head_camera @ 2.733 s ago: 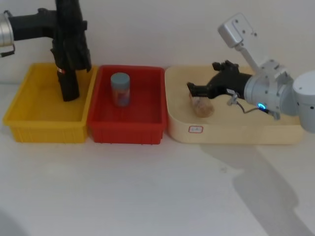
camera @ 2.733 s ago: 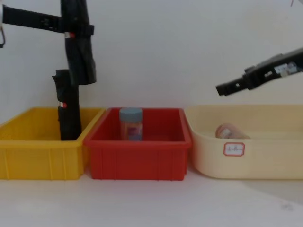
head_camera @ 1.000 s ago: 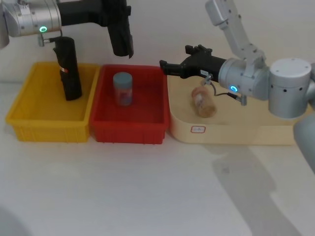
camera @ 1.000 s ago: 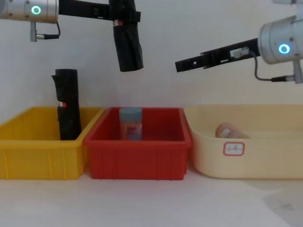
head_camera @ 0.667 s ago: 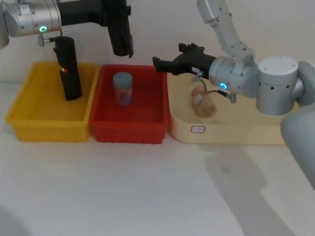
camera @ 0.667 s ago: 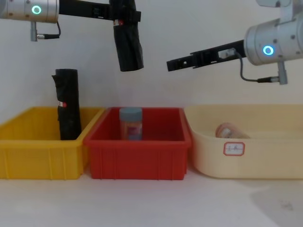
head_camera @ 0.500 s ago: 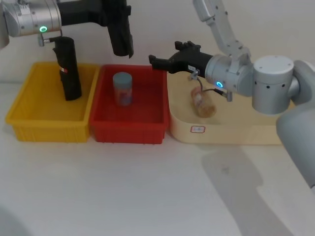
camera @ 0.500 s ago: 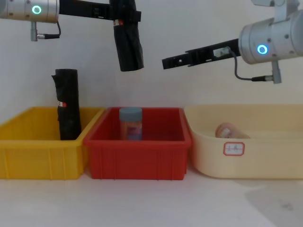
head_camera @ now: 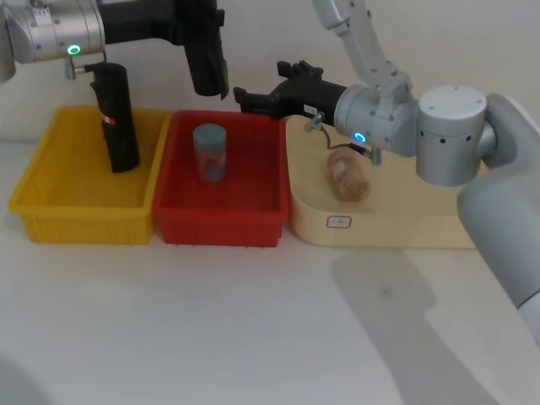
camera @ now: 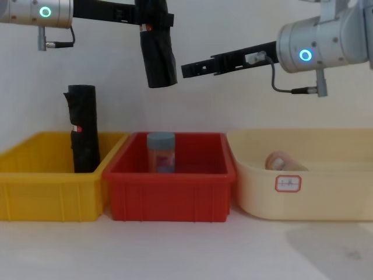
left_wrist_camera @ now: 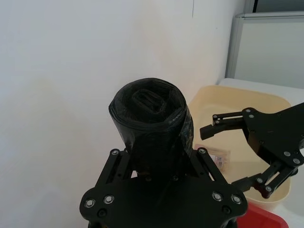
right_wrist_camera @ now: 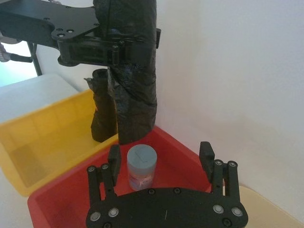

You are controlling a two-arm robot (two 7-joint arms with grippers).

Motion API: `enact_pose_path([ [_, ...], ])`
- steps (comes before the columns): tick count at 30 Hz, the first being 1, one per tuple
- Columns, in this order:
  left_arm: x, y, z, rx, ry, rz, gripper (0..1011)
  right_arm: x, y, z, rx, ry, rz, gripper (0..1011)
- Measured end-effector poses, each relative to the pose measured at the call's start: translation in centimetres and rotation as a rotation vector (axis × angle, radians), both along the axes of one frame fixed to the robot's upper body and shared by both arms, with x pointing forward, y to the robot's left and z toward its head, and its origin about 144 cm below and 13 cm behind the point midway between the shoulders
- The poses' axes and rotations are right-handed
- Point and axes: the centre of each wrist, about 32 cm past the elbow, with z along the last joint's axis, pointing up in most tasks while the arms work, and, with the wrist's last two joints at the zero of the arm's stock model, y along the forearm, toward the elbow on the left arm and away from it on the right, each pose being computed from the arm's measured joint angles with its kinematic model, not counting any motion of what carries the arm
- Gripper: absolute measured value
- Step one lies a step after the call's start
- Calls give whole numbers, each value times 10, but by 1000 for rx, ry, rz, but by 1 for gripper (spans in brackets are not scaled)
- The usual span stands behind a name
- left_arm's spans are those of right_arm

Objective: Pick up the garbage bag with the one hand and transfer it to the other hand.

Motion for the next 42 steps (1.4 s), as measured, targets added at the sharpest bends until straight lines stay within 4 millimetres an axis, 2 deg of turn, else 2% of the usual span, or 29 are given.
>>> enact_pose_path([
  [42, 0, 0, 0, 0, 0, 0, 396, 34, 36, 11, -2, -3, 92, 1000],
])
